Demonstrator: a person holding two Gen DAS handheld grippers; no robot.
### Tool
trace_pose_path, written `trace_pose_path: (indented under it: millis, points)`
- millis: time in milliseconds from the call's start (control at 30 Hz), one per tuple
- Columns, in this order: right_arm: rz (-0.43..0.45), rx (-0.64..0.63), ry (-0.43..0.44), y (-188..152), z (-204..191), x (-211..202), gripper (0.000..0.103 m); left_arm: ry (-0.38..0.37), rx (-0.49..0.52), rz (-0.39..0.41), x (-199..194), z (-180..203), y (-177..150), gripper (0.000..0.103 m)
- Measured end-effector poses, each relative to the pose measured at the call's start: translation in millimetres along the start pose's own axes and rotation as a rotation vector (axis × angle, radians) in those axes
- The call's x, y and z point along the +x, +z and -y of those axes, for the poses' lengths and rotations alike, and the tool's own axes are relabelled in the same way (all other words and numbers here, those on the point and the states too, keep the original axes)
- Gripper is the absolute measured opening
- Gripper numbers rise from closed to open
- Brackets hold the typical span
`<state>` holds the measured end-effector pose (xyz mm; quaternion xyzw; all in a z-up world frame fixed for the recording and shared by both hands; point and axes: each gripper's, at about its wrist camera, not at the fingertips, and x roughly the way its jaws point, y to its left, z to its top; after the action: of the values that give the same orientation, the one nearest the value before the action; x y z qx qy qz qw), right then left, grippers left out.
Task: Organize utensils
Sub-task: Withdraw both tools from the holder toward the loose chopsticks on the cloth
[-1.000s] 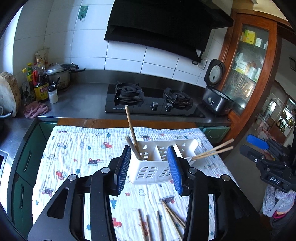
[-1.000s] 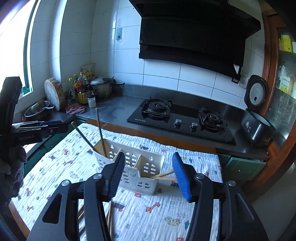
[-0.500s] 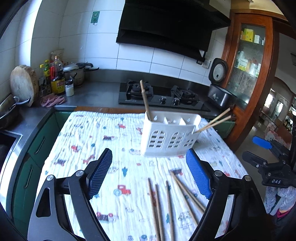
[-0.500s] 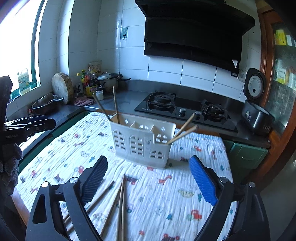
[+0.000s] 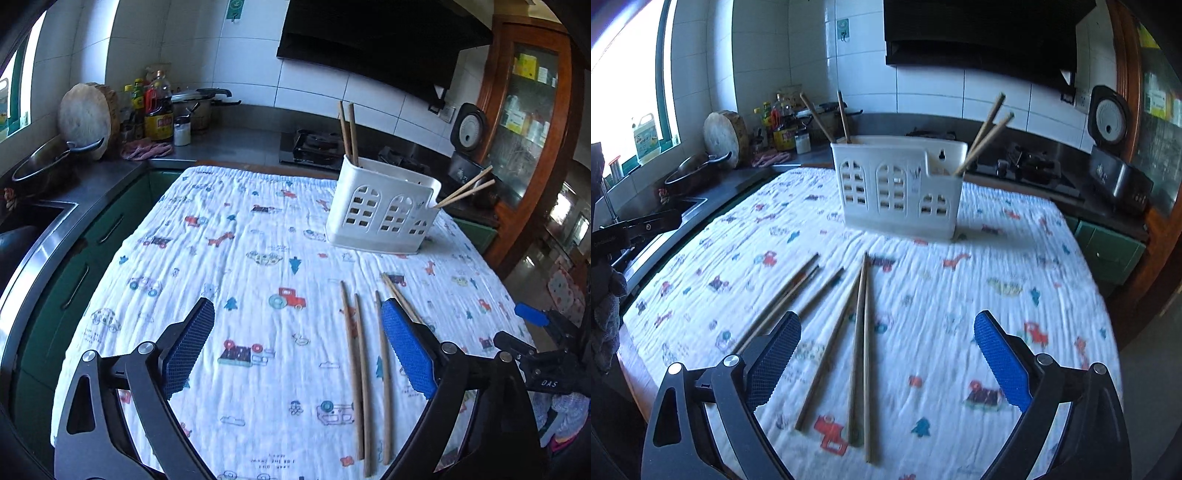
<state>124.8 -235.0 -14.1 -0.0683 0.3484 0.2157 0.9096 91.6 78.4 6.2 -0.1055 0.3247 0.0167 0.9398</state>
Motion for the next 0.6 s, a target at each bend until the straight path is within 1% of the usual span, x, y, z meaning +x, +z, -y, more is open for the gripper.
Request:
trace_pose_path:
  millis: [200, 400, 467, 600]
  points:
    - [-0.059, -0.038, -0.05, -25, 1, 14, 0.092, 0.021, -0.016, -0.025, -1, -8, -22, 0.091]
    - [-0.108, -0.061, -0.076, -35, 6, 31, 0.09, 0.04, -0.02, -0.038, -3, -11, -34, 0.091]
    - [-0.125, -0.058, -0.073, -37, 8, 36, 0.083, 0.044, -0.027, -0.041, -4, -13, -37, 0.091]
    - [-0.156, -0.064, -0.066, -40, 7, 46, 0.075, 0.052, -0.037, -0.051, -3, -17, -40, 0.091]
